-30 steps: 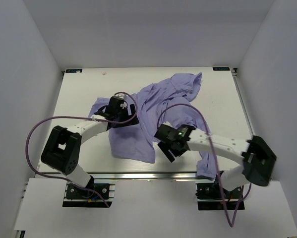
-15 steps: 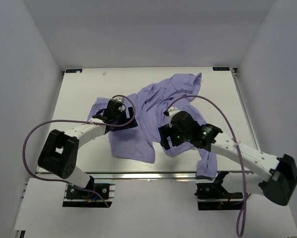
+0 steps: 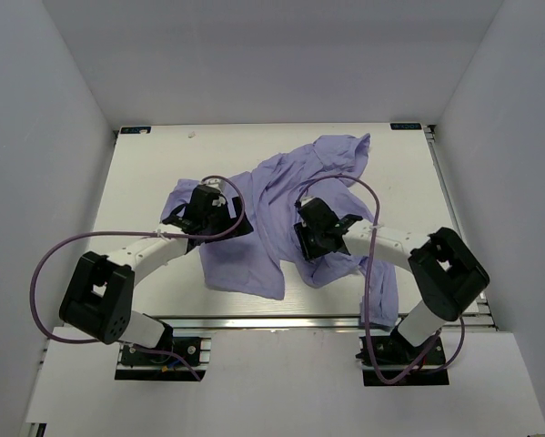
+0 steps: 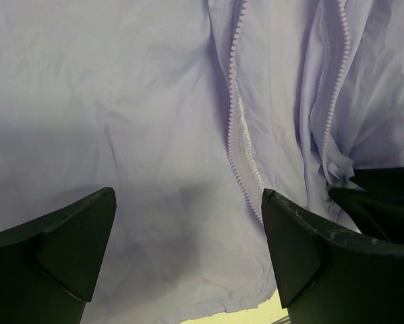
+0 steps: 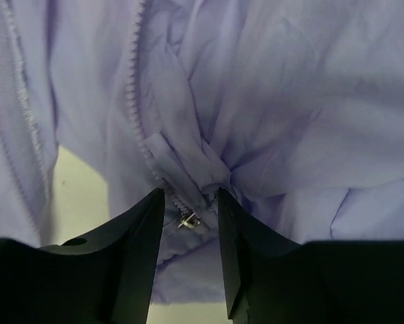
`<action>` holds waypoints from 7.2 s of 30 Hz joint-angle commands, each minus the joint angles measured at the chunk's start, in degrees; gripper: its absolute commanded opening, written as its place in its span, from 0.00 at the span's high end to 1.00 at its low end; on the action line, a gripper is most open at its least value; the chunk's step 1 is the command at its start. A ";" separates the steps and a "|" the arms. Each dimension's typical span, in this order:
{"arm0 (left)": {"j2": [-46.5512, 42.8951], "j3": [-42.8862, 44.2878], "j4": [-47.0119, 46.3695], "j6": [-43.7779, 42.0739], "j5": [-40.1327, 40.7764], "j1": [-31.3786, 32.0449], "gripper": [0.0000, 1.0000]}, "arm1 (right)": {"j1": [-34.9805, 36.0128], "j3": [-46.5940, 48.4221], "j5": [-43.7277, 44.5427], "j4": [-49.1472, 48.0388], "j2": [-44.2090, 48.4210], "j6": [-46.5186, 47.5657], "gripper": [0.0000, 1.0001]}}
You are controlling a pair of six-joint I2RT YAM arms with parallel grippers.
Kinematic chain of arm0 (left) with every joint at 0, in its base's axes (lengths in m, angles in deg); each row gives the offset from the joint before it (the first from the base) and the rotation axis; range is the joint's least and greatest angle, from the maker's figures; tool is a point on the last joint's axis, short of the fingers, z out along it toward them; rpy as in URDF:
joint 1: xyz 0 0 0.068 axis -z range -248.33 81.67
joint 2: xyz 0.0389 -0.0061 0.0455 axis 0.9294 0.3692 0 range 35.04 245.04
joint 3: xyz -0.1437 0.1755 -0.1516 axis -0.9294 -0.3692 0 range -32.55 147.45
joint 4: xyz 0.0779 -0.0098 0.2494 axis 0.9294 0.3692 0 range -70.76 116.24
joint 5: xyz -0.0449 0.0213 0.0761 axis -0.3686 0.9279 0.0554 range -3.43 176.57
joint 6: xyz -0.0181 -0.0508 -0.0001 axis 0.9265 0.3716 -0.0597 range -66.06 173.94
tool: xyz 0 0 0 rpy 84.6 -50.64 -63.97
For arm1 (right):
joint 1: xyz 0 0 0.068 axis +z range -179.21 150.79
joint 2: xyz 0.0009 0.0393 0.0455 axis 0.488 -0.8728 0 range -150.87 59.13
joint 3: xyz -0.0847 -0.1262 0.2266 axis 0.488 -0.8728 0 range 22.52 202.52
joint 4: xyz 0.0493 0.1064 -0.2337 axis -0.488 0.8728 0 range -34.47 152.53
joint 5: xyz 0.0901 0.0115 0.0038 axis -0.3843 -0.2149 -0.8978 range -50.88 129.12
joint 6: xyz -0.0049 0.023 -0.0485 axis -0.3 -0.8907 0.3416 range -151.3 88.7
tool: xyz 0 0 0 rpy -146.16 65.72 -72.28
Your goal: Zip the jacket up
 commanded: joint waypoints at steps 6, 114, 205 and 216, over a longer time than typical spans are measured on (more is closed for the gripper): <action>-2.41 -0.85 -1.58 0.82 -0.86 0.10 0.02 | -0.44 1.06 2.16 -1.44 0.90 -0.73 1.00; -21.14 -4.98 11.43 0.82 7.32 5.29 0.02 | 4.12 -20.65 -14.56 -6.81 20.77 -12.16 0.11; -21.66 -9.29 8.53 2.67 5.47 5.29 0.02 | 8.96 4.31 6.19 10.43 -1.64 -11.98 1.00; -19.82 -9.02 -5.86 1.00 -12.34 5.29 0.02 | 5.01 -8.77 -12.43 -19.58 18.81 -4.86 1.00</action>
